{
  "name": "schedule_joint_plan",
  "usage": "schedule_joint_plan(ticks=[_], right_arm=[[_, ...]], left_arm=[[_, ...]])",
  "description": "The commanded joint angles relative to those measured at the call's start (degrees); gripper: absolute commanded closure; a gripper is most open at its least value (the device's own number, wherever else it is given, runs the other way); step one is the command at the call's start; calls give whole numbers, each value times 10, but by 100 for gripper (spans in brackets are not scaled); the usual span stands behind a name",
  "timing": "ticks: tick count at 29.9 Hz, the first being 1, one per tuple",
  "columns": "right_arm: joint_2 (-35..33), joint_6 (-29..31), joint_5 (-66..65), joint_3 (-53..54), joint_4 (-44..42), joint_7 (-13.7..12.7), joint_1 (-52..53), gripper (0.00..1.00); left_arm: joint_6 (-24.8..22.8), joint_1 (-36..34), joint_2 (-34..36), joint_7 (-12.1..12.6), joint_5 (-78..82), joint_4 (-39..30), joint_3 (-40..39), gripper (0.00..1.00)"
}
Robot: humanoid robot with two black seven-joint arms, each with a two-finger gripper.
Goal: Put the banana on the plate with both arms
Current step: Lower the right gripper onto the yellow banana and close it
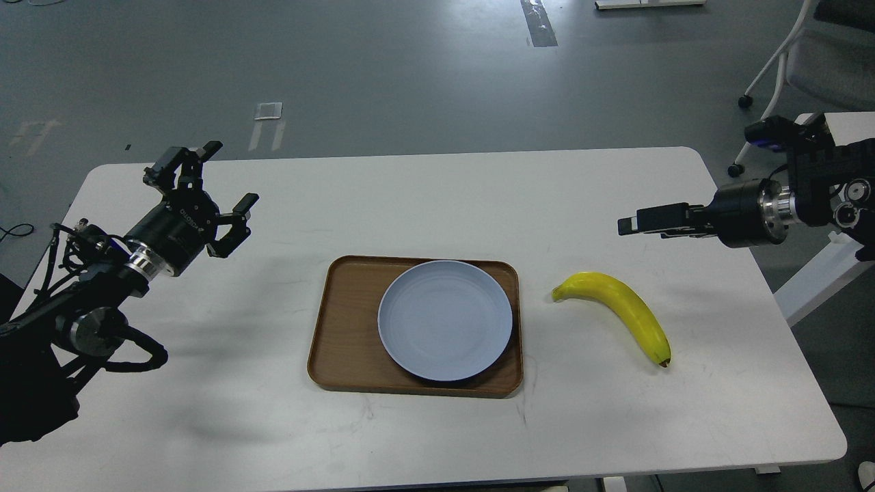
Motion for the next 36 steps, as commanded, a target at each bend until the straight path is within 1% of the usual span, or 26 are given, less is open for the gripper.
schedule_joint_plan(ticks=[1,4,8,16,18,20,25,30,31,33,35,36], right_arm=[[28,0,-53,-38,-2,0,14,0],[54,0,-95,-67,-18,0,14,0],[77,0,-98,-103,-28,0,14,0],[134,-28,-97,-150,-65,0,10,1],[149,-50,-96,-166,-79,0,4,4],[158,-58,-96,-171,-83,0,1,4],[167,-66,-94,-179,-83,0,-6,11],[175,-73,-90,-179,-83,0,-17,21],[175,-73,-90,-179,-83,0,-17,28],[175,-73,-90,-179,-82,0,-19,34],[175,-73,-90,-179,-80,0,-19,46],[174,-73,-90,-179,-81,0,-19,50]], left_arm=[[0,0,3,0,1,-4,1,2],[0,0,2,0,1,-7,2,2],[0,0,1,0,1,-7,1,2],[0,0,0,0,1,-7,0,2],[0,0,1,0,2,-7,0,2],[0,0,2,0,1,-7,0,2],[0,0,3,0,1,-7,-1,2],[0,0,3,0,1,-8,-2,2],[0,0,4,0,1,-8,-3,2],[0,0,4,0,1,-8,-3,2],[0,0,4,0,1,-8,-3,2],[0,0,4,0,1,-8,-3,2]])
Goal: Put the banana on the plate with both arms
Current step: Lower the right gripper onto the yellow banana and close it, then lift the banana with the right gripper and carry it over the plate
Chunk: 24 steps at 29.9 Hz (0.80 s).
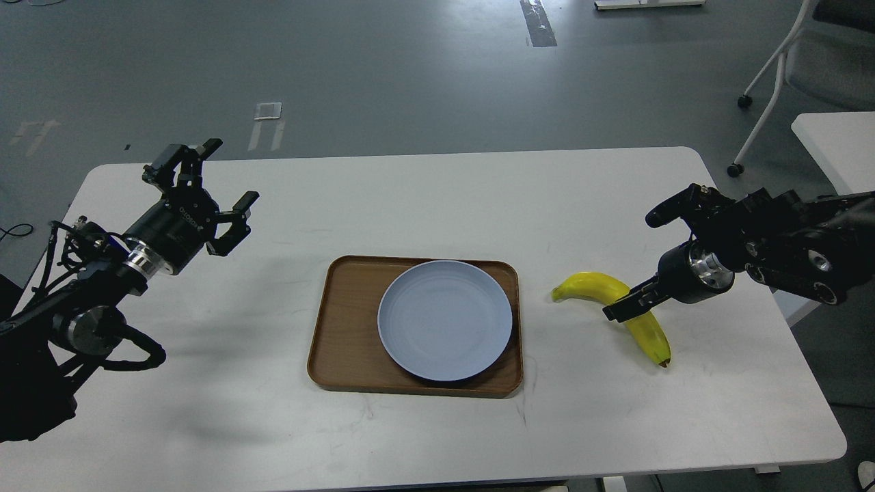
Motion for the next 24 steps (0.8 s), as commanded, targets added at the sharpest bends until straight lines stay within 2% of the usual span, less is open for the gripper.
schedule_joint_plan(ticks=[1,4,7,12,18,22,24], right_arm=[[-1,1,0,-1,1,0,-1,61],[-6,0,0,-1,1,0,0,80],[-18,0,0,0,6,0,6,85],[-54,0,7,7,15,0,30,85],[-83,0,21,25,69,0,92,85],[-61,0,70,26,84,0,120,84],[-29,0,106,25,86,0,122,83]], left_arm=[[0,0,0,0,0,0,0,2],[0,0,0,0,0,0,-1,2],[0,0,1,0,0,-1,-1,2],[0,0,9,0,0,-10,-1,2],[0,0,12,0,1,-12,-2,2],[0,-1,12,0,1,-14,-2,2],[0,-1,12,0,0,-17,-2,2]])
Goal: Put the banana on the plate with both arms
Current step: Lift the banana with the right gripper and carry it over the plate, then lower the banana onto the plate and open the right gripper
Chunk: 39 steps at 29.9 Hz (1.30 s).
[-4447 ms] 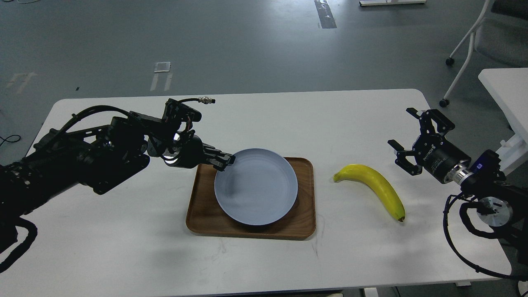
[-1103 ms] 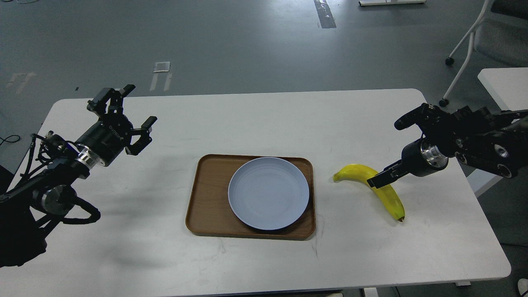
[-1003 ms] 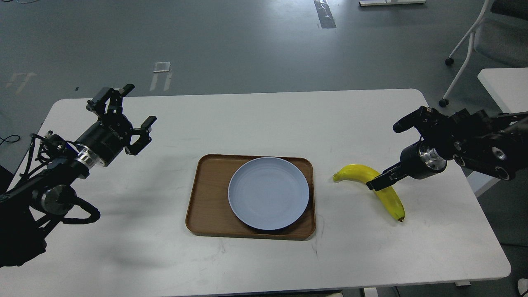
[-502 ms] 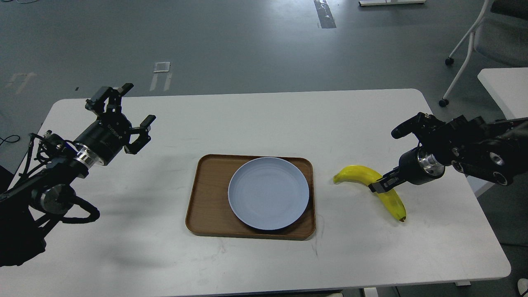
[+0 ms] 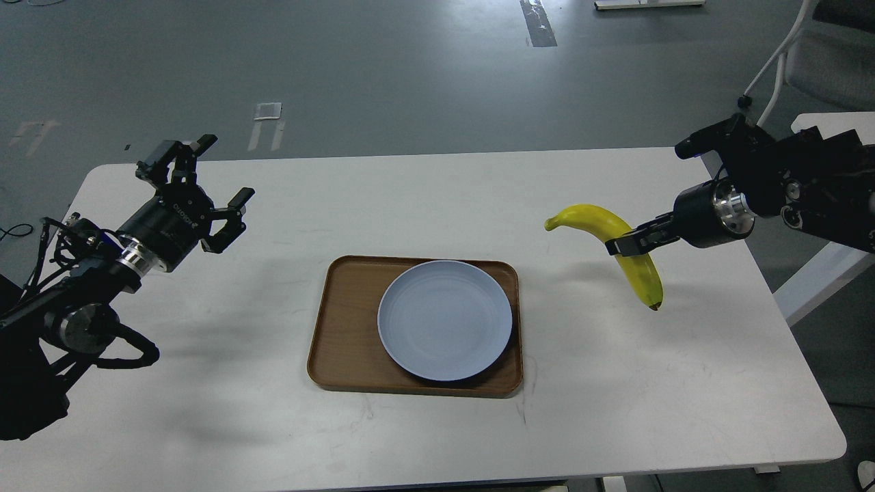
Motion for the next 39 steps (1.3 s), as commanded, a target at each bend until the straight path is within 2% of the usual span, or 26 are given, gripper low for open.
schedule_joint_plan(ticks=[1,9,20,28,33,37,39], right_arm=[[56,0,60,-5,1,0,7,83],[166,-2,140,-38,-14,0,-1,83],[253,-13,199,-44,-56,0,-23,83],[302,-13,222,-79,-86,0,-38,78],[307,-13,223,-79,-94,0,-47,73],[311,-24,224,-78,-98,0,-51,53],[311,-28,225,-78,-98,0,-51,51]], left_arm=[[0,-1,1,0,-1,-4,0,2],[0,-1,14,0,-1,-11,0,2],[0,0,14,0,-1,-12,0,2],[0,2,25,0,-1,-23,0,2],[0,3,26,0,-1,-23,0,2],[0,3,26,0,-1,-23,-2,2],[0,3,26,0,-1,-23,-2,2]])
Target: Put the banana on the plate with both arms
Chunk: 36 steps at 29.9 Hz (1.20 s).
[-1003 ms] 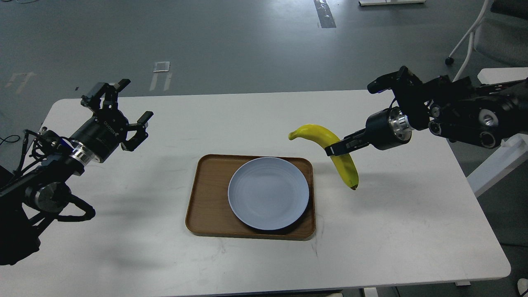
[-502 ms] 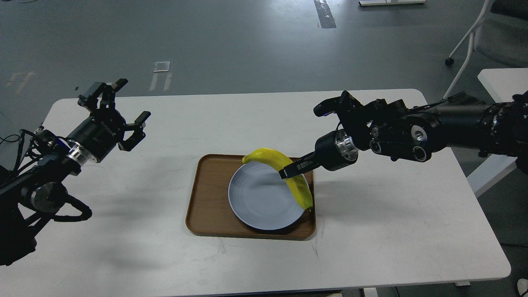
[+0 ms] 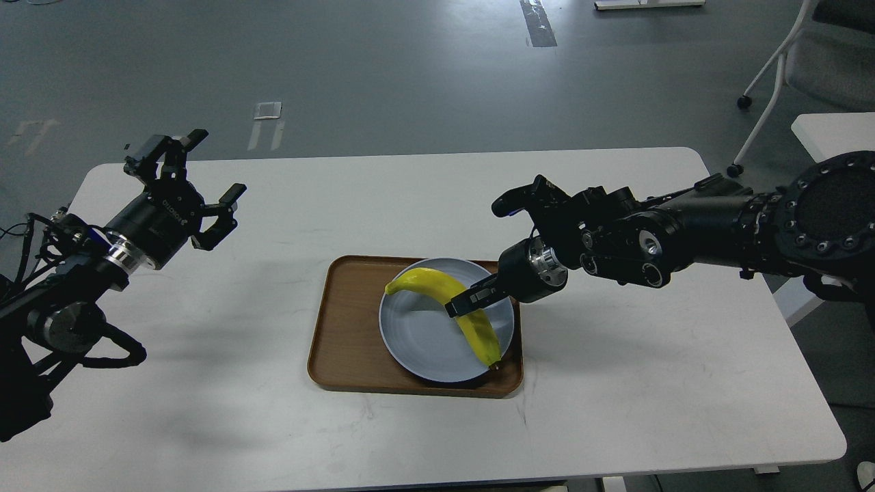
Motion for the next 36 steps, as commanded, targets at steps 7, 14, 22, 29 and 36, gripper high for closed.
schedule_joint_plan(ticks=[7,14,22,29,36], right_arm=[[-1,-7,23,2,-4,0,0,12],[-50,-7,42,23,-4,0,19,4],[-203,-12,144,250,-5,0,-79,2],[-268,-28,221,490,-4,0,-274,0],[-269,-6,322,657,-2,0,-417,0]], left_arm=[[0,0,2,0,0,0,-1,2],[0,0,2,0,0,0,-1,2],[0,1,-3,0,0,1,-1,2],[0,0,-15,0,-1,7,-1,2],[0,0,-36,0,-1,21,-1,2]])
